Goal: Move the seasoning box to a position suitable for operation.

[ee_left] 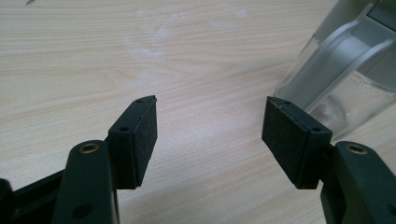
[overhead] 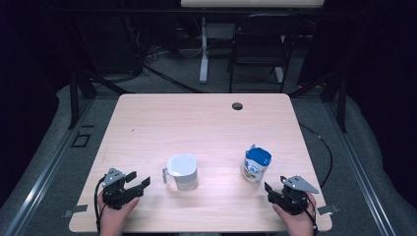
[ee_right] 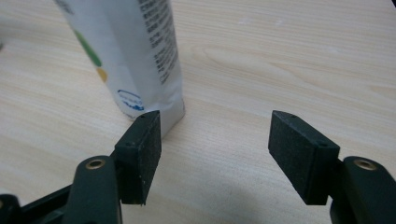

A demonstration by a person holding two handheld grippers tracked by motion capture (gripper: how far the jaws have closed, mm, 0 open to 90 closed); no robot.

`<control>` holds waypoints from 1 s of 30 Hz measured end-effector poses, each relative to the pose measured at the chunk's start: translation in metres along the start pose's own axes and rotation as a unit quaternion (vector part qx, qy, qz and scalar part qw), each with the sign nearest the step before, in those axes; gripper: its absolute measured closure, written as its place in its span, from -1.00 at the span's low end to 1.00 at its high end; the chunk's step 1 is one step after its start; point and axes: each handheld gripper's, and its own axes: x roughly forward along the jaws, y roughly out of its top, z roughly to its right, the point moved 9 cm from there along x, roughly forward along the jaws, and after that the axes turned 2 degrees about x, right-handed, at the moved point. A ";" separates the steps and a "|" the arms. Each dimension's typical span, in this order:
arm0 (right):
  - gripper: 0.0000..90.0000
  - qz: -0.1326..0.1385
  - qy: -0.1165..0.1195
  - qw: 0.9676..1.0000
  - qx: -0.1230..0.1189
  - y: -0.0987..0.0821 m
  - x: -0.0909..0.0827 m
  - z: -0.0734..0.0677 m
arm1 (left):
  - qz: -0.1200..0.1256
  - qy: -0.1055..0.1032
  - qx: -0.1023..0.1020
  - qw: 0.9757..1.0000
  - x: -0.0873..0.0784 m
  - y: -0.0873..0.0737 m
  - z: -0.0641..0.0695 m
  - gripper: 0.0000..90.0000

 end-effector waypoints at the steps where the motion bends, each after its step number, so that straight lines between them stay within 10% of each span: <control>1: -0.23 0.003 0.003 1.000 0.004 0.001 0.001 0.000 | 0.000 0.000 0.000 1.000 0.000 0.000 0.000 -0.17; 30: -0.05 0.010 0.005 1.000 0.006 0.004 -0.009 -0.004 | -0.007 -0.020 0.074 0.997 0.014 0.008 0.052 0.06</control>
